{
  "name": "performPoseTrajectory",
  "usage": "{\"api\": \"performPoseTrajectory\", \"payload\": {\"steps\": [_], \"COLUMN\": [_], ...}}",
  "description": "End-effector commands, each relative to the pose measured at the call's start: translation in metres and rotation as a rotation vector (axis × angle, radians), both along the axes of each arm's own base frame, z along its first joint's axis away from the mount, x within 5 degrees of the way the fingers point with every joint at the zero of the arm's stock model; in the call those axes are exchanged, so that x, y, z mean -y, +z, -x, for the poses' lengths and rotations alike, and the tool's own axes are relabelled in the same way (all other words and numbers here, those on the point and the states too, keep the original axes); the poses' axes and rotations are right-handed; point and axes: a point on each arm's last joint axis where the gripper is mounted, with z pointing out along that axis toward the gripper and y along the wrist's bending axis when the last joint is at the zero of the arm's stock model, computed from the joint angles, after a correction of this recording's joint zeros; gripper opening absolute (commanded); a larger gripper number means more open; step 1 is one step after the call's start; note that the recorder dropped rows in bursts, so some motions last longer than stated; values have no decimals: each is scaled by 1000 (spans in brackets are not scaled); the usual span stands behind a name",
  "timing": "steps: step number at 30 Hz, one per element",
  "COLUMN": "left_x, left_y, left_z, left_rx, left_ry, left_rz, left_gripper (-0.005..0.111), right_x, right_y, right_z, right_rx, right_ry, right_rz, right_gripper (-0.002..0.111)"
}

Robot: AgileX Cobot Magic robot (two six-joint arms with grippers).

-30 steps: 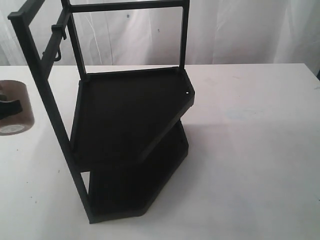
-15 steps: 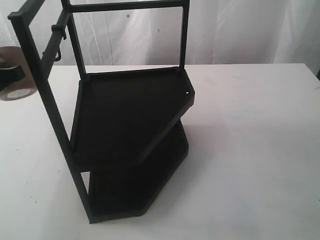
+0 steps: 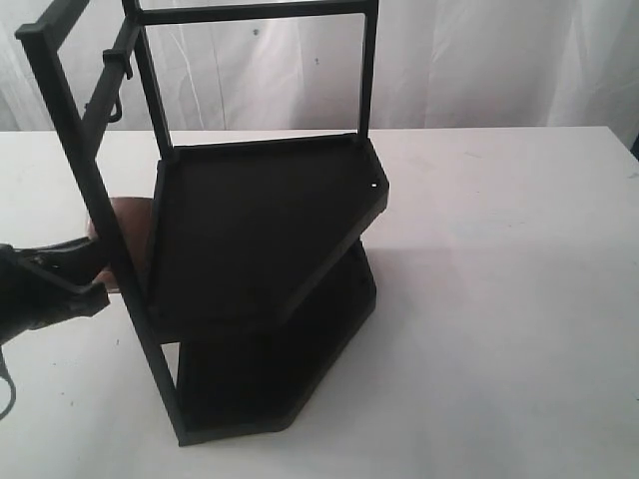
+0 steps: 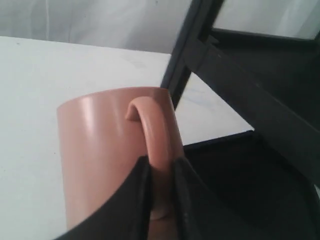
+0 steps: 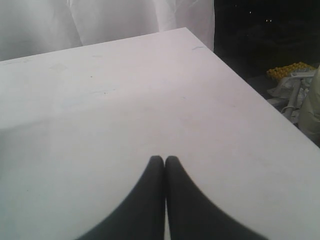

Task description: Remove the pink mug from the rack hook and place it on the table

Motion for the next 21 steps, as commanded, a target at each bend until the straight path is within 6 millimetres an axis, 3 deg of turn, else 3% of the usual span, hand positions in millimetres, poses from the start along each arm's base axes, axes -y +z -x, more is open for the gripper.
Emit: {"api": "performPoseTrajectory", "payload": {"steps": [1,7,11,16,21], "left_x": [-2,-8,-21,-23,-24], "left_y": [0,4,16,24,26], "left_z": [4,3,8,21,23], "left_rx": [13,12,72,84,78], "left_ry": [29,103,250,253,267], "left_rz": [32,106,165,5,8], "left_gripper": [0,0,0,0,0], "right_x": [0,0,0,0,0], "right_y": [0,0,0,0,0], "right_z": [0,0,0,0,0], "right_rx": [7,7,7,7,7], "right_ry": [4,4,4,4,4], "right_rz": [-1,-1,-1,-1,-1], "right_gripper": [0,0,0,0,0]}}
